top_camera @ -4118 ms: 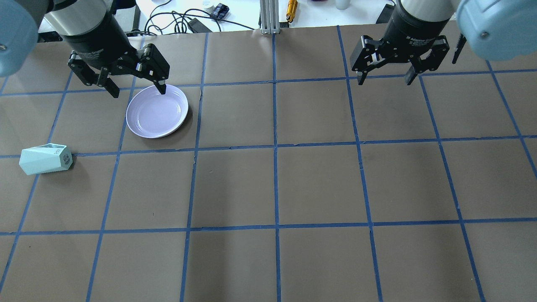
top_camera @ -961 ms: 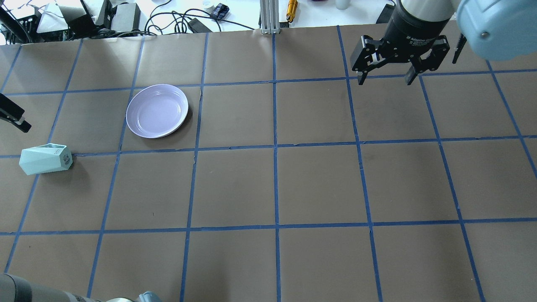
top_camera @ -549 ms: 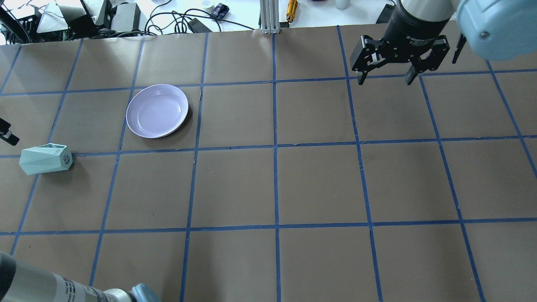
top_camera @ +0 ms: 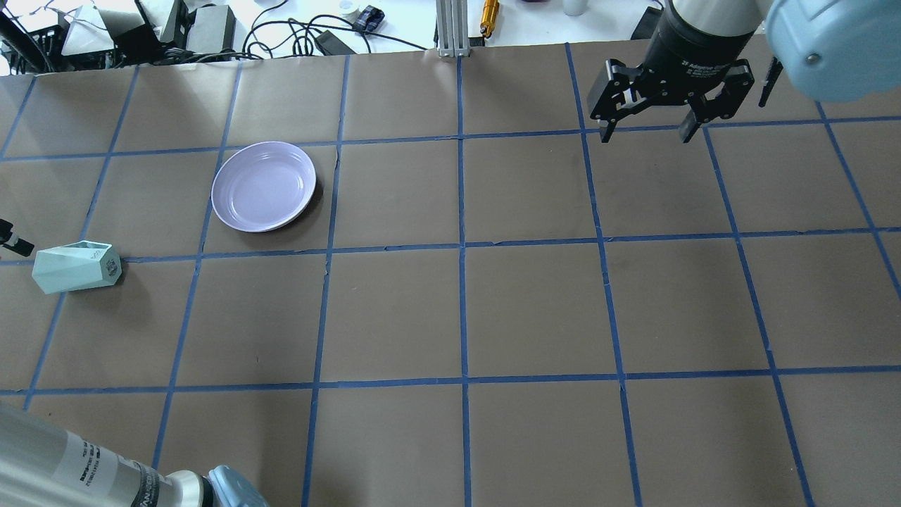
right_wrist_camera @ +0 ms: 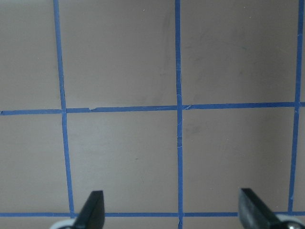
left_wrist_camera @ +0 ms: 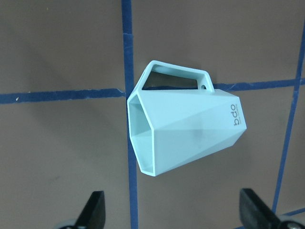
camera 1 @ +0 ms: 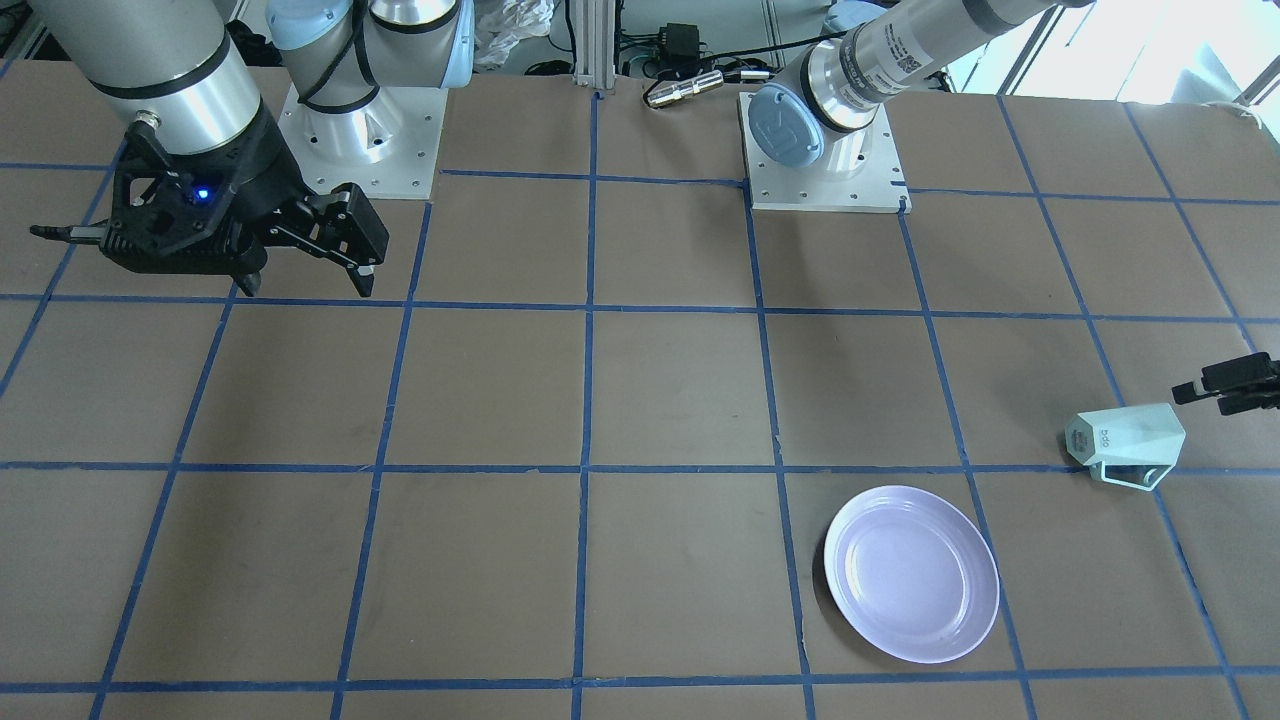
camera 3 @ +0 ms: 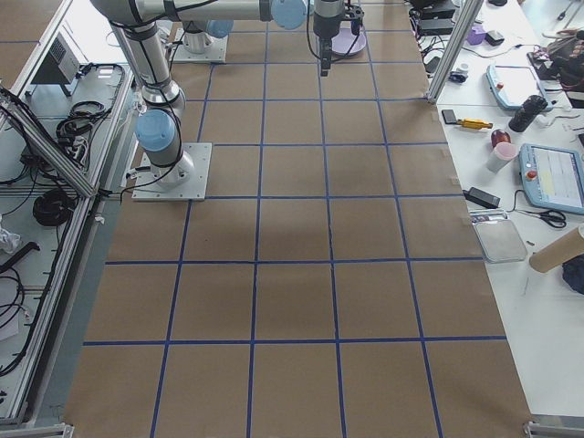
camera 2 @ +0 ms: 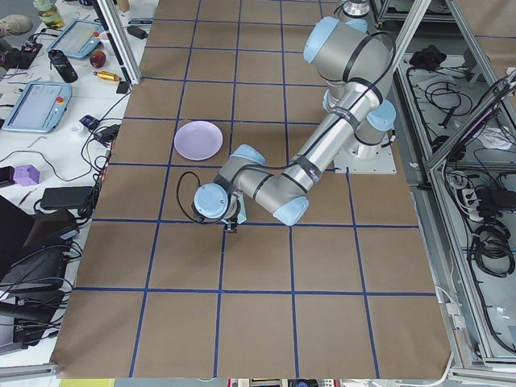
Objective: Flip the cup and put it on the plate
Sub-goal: 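Lower the left gripper onto the mug's base and close on it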
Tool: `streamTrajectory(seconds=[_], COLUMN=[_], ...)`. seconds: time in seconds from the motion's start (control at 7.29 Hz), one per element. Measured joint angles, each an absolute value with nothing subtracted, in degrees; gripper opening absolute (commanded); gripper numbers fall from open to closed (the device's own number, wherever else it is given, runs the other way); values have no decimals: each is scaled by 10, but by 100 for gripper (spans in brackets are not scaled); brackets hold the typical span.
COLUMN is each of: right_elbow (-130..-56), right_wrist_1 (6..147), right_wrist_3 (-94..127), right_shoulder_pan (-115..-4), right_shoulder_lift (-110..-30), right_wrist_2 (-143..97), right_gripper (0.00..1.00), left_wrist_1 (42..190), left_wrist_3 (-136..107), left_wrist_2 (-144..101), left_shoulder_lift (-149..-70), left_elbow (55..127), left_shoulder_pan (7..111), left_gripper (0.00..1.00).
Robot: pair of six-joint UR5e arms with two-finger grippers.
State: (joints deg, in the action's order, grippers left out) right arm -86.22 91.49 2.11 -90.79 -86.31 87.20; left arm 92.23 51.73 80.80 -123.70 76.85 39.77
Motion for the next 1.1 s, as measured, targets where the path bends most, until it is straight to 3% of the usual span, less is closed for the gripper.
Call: streamTrajectory(seconds=[0.69,1.1], right_elbow=[-862,-862], right_wrist_1=[915,915], right_wrist_3=[21,21], right_shoulder_pan=[-908,-908], right_shoulder_lift=[-863,-863], right_wrist_2=[872,872], right_gripper=[100,100], left_wrist_1=[969,1027], left_wrist_3=[532,563], left_wrist_2=[739,729], left_shoulder_lift=[-1285,-1320], left_elbow=[756,704], left_shoulder_pan=[386,383], left_gripper=[100,90])
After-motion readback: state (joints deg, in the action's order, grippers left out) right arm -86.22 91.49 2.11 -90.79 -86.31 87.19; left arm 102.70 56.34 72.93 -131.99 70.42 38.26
